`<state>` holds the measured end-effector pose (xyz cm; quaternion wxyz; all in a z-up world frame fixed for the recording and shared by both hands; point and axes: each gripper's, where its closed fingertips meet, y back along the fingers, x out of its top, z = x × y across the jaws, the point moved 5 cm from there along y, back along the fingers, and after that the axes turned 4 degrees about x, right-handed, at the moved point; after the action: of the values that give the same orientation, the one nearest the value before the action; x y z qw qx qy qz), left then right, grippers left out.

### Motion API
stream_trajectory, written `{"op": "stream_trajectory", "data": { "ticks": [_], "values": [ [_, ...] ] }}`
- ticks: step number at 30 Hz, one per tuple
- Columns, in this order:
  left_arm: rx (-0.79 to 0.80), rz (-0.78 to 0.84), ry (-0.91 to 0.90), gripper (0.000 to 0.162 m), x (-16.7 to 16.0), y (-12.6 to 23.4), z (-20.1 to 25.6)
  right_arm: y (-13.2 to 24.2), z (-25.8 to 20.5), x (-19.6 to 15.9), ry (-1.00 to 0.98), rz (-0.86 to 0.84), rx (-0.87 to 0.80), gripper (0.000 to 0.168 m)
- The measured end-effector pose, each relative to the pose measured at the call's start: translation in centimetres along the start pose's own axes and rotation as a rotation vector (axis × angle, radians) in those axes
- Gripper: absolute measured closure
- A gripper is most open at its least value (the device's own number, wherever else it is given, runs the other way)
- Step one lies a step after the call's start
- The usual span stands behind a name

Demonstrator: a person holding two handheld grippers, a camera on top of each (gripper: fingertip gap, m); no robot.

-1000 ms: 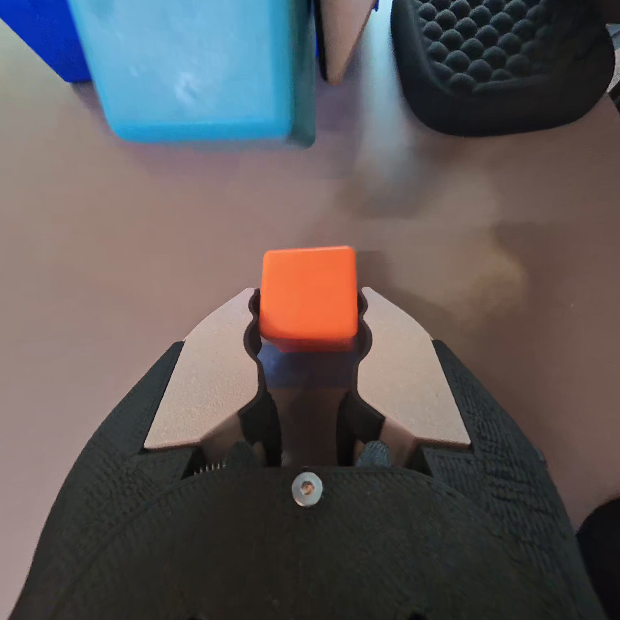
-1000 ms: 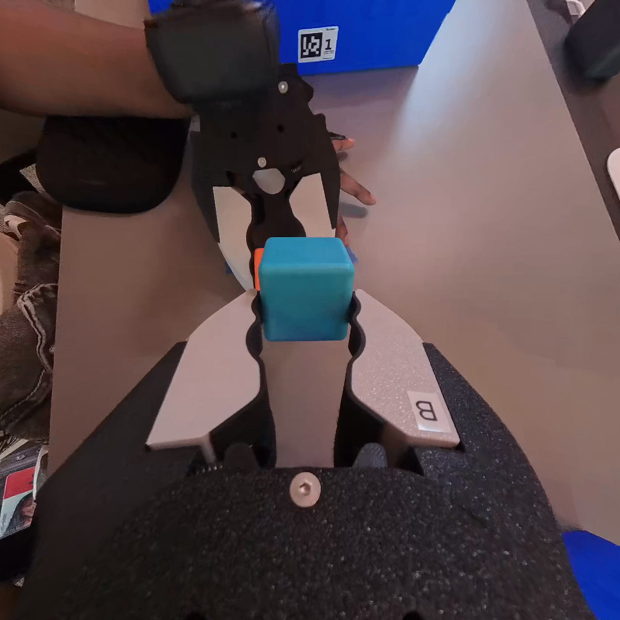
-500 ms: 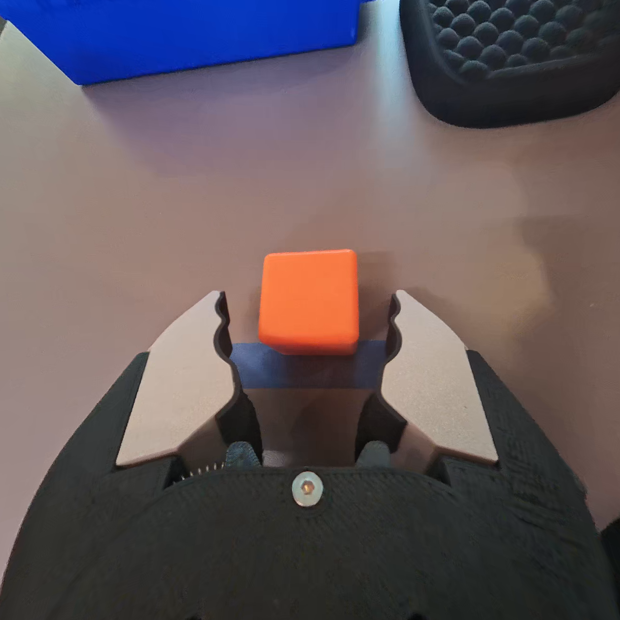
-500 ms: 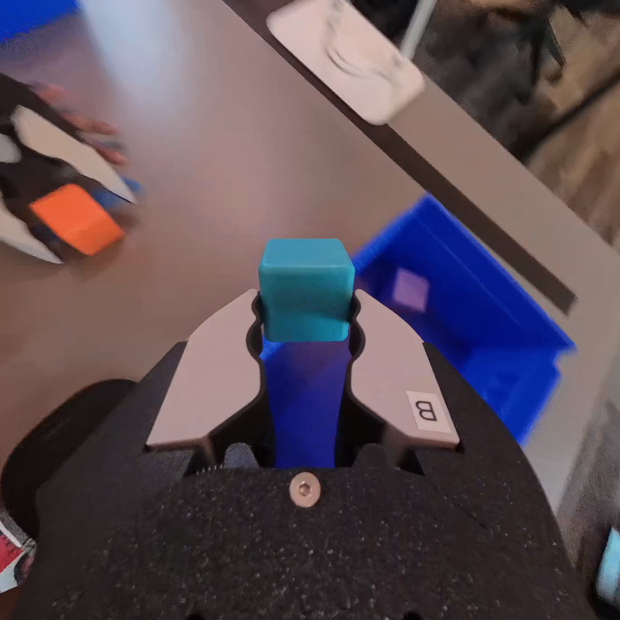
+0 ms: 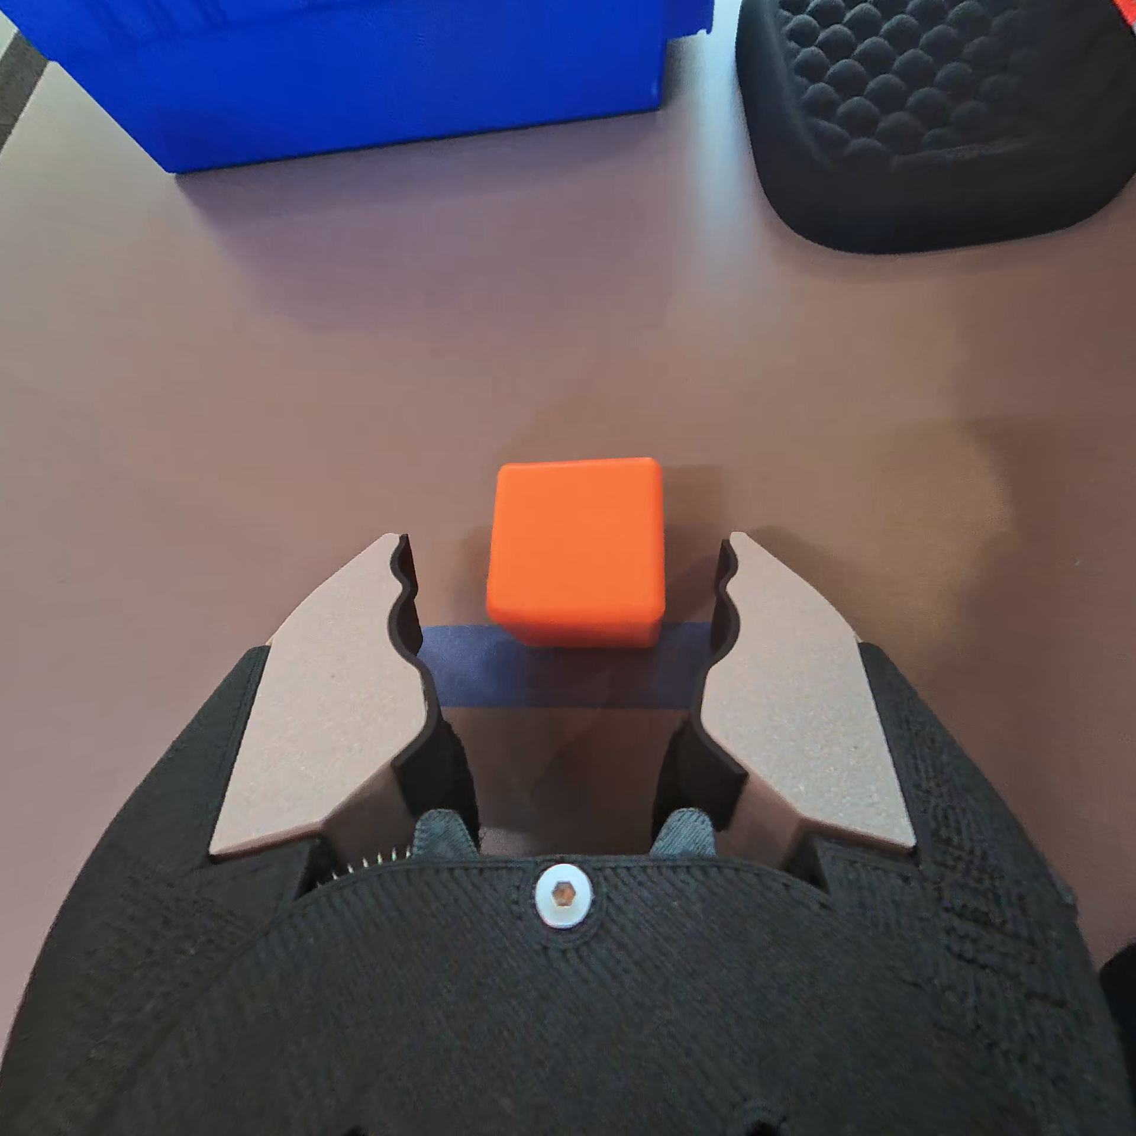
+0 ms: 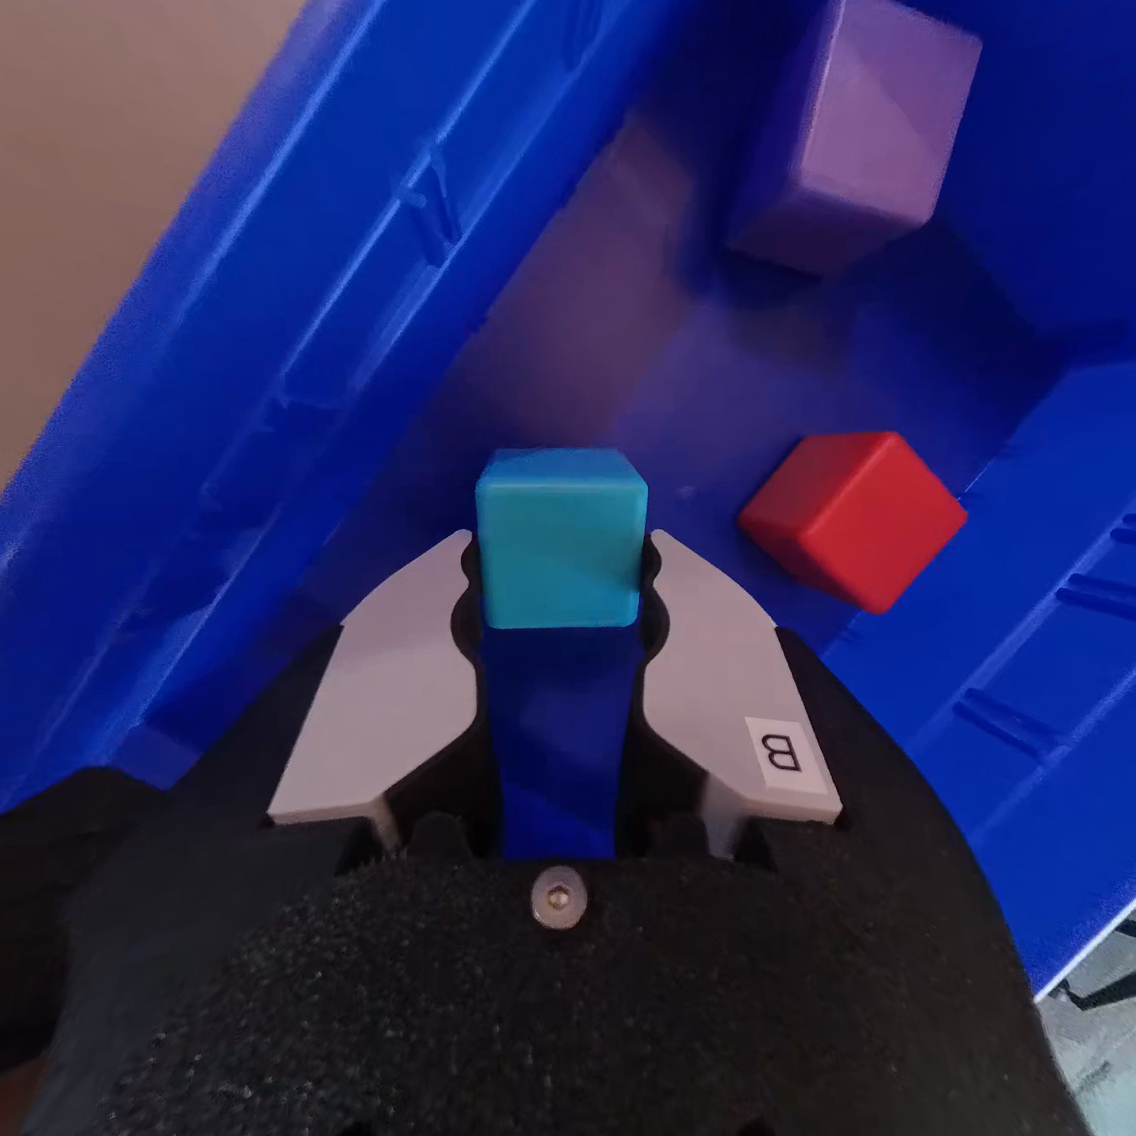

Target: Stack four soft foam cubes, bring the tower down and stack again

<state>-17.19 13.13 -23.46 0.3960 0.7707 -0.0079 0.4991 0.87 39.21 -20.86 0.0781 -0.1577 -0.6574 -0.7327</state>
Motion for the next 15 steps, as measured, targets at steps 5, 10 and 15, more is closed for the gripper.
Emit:
{"op": "stream_trajectory", "data": {
  "ticks": [5, 10, 15],
  "values": [
    [-0.015, 0.033, 0.022, 0.067, 0.3, 0.4, 0.0, 2.1, 1.2, 1.5, -0.038, 0.180, -0.108, 0.116],
    [-0.031, 0.150, 0.085, 0.059, 1.7, 1.6, -0.3, 8.6, -1.9, 5.8, 0.100, 0.652, -0.074, 0.086],
    [-0.093, 0.240, 0.199, 0.043, 2.1, 3.2, -0.7, 11.4, -14.0, 8.7, 0.510, 0.744, 0.343, 0.077]
  ]
}}
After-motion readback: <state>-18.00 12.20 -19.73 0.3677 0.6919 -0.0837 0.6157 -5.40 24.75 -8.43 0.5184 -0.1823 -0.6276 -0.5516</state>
